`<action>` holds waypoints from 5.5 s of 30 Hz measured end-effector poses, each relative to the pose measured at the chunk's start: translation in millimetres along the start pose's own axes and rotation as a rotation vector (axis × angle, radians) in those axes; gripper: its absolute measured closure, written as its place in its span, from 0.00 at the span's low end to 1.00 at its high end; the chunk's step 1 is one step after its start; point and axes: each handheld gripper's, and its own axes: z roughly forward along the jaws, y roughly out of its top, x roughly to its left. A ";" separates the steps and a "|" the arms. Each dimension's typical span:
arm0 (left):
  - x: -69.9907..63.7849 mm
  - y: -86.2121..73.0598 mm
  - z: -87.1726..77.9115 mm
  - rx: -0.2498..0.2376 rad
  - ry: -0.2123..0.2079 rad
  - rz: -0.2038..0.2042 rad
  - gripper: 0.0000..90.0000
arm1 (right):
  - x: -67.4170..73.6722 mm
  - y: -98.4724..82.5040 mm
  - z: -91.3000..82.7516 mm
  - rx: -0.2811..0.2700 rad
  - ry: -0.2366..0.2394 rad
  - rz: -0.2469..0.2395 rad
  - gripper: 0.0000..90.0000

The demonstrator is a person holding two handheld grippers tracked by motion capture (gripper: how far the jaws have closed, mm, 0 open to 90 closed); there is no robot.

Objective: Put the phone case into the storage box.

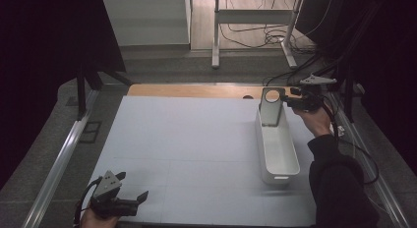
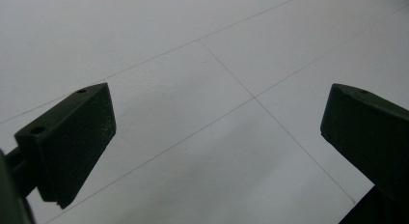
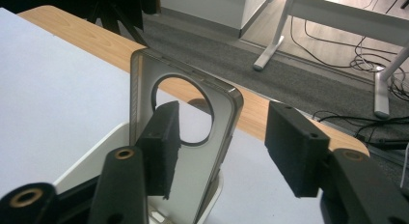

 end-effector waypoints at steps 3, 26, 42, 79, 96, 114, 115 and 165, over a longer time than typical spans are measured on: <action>0.0 0.0 0.0 0.000 0.000 -0.001 0.00 | 1.5 0.4 -1.9 0.004 0.005 0.001 0.47; 1.0 -0.2 -0.5 -0.006 0.003 -0.016 0.01 | 20.7 -4.6 -20.6 0.030 0.031 0.035 0.33; 1.3 -0.6 -1.1 -0.012 0.007 -0.024 0.01 | 37.0 -10.1 -35.2 0.048 0.073 0.048 0.27; 1.1 -0.8 -1.5 -0.012 0.010 -0.023 0.01 | 82.3 -31.0 -64.6 0.099 0.149 0.083 0.11; -1.2 -0.6 -2.4 -0.018 0.026 -0.001 0.00 | 103.8 -49.2 -76.5 0.116 0.150 0.054 0.02; -0.3 -1.8 -4.1 -0.020 0.035 -0.008 0.00 | 129.8 -68.4 -106.7 0.116 0.137 0.017 0.00; -0.2 -1.8 -4.1 -0.020 0.035 -0.008 0.00 | 130.5 -69.5 -108.6 0.116 0.131 0.012 0.00; 1.5 -2.0 -3.1 -0.010 0.035 -0.027 0.00 | 136.3 -164.1 -158.3 0.232 0.031 0.117 0.00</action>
